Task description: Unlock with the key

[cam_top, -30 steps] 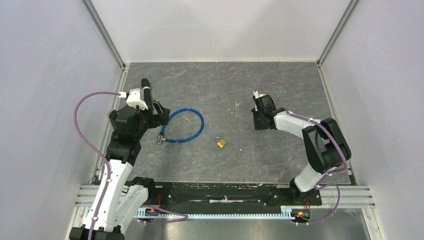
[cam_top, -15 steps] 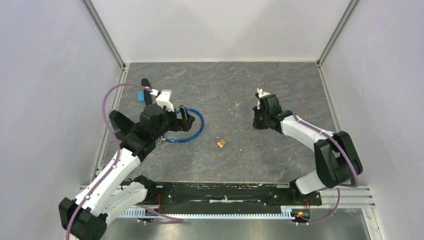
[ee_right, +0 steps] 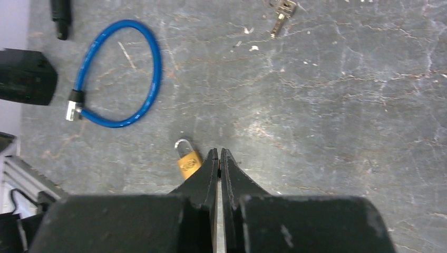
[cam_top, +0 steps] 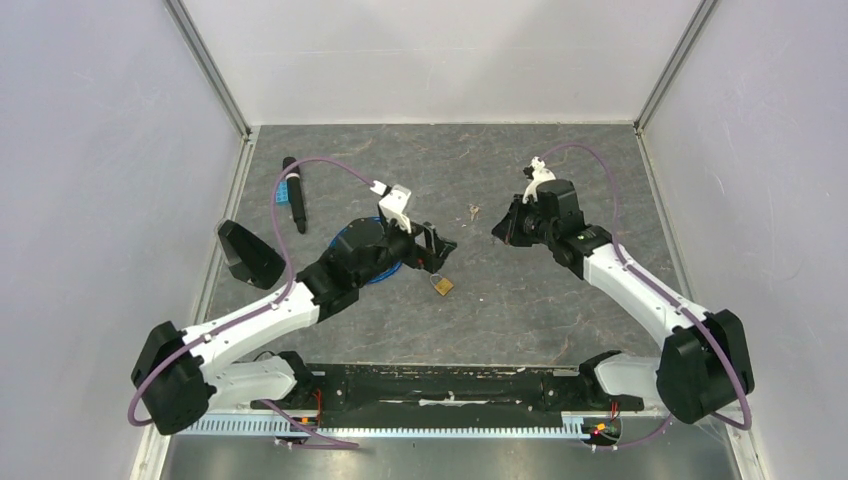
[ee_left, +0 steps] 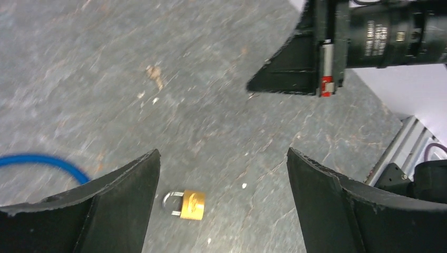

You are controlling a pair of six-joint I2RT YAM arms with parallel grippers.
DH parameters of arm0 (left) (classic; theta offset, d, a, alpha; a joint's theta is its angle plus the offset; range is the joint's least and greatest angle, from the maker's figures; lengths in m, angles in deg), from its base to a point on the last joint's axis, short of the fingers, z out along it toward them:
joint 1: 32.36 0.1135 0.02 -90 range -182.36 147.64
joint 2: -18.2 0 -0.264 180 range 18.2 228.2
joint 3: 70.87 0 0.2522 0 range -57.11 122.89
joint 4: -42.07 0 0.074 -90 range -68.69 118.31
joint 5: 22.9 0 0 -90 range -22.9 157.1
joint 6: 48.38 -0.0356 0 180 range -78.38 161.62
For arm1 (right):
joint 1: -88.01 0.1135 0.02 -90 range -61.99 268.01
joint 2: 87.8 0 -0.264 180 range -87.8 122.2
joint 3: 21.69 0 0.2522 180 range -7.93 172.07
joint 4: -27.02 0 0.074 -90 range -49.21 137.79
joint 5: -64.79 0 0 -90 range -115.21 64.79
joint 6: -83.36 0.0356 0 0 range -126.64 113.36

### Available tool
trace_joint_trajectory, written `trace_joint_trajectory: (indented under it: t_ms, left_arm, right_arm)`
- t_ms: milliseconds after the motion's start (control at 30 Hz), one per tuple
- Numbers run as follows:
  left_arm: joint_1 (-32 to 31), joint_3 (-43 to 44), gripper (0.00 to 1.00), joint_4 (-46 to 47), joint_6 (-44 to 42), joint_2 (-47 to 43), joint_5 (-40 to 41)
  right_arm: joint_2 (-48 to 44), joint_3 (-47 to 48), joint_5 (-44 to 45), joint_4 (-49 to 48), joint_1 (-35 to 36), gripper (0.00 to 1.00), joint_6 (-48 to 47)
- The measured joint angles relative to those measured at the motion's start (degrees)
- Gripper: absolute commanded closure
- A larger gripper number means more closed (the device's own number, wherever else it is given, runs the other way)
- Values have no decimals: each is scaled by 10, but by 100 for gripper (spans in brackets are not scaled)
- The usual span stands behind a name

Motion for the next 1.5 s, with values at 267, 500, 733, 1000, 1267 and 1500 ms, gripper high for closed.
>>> trace_joint_trajectory:
  t_ms: [267,500,733,1000,1267,1500]
  left_arm:
    - [-45,-31,11,178,-57,51,-1]
    - [-47,-28,15,218,-117,80,-36]
    - [-48,-13,23,232,-149,89,-61]
    - [-49,-13,38,256,-176,113,-89]
    - [-49,-12,41,290,-176,138,-85]
    - [-49,-8,49,321,-176,156,-75]
  right_arm:
    - [-42,31,-32,-7,10,100,31]
    - [-83,34,-69,-34,15,100,49]
    - [-94,34,-108,-58,17,100,60]
    - [-101,35,-134,-76,21,100,70]
    - [-117,35,-148,-90,26,100,82]
    - [-120,35,-154,-105,31,100,90]
